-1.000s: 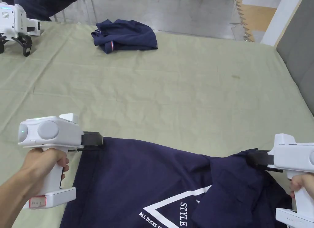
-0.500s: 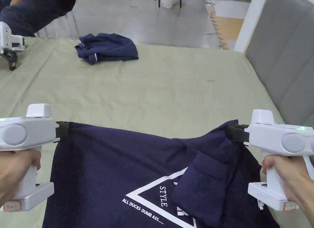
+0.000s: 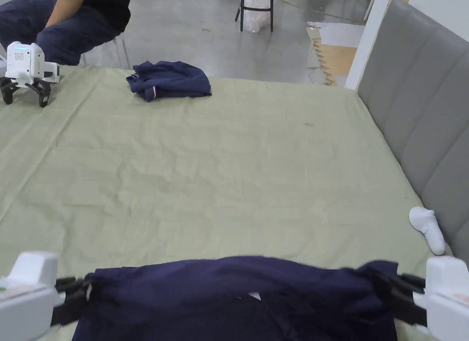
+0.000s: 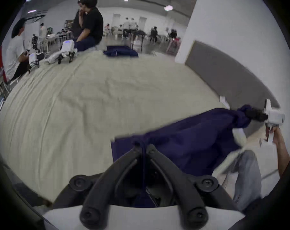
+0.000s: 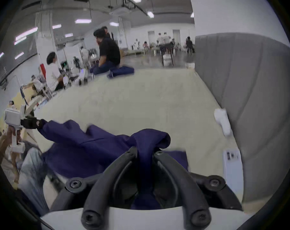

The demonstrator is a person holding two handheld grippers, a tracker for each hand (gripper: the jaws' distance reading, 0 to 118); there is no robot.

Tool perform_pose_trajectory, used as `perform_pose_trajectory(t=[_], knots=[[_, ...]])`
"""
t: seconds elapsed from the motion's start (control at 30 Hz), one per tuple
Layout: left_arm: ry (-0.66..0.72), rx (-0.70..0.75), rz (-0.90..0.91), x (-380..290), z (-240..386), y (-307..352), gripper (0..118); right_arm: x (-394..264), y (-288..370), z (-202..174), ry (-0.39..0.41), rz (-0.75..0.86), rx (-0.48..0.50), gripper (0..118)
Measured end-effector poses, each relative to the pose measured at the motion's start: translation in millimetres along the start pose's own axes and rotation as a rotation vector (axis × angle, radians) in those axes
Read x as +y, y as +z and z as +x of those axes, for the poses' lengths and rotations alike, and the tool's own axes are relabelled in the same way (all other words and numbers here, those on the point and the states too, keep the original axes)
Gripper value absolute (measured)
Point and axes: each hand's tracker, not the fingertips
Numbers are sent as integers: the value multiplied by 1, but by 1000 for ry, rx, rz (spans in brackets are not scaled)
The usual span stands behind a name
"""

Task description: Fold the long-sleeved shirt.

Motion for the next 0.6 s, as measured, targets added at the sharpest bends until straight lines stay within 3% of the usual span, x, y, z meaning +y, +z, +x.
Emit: perform_pose_trajectory(t=[0.03,0.1,0.13,0.17,0.2,0.3,0.33,0.37,0.4,0.43,0.47,0.5,0.53,0.6], knots=[[-16,6,-65,-14,-2,-8,8,-14,-4,3,15,-77,-13,11],[7,93,-195,-33,-9,-37,8,-39,-20,11,-41,-190,-4,11],[-5,71,-263,-39,-7,-45,8,-48,-30,13,-59,-242,2,11],[-14,79,-265,-47,-6,-52,8,-57,-41,13,-34,-308,-32,11],[-8,90,-232,-50,-6,-56,8,-64,-48,13,-13,-313,-56,11],[48,92,-227,-41,-6,-53,7,-71,-58,18,-108,-288,-31,12],[43,88,-233,-40,-6,-51,7,-70,-56,16,-89,-272,-39,13],[27,85,-230,-39,-4,-46,9,-69,-55,15,-85,-268,-45,26],[20,104,-201,-37,2,-37,25,-67,-53,15,-68,-263,-75,49],[36,116,-176,-35,2,-30,54,-63,-47,16,-57,-241,-133,75],[48,125,-151,-31,3,-22,96,-58,-30,16,-61,-217,-157,107],[57,130,-99,-28,4,-12,111,-54,-18,16,-74,-175,-149,117],[83,126,33,-21,7,7,108,-47,-3,13,-92,-105,-137,118],[134,147,97,-4,18,28,107,-26,24,-1,-92,32,-144,118]])
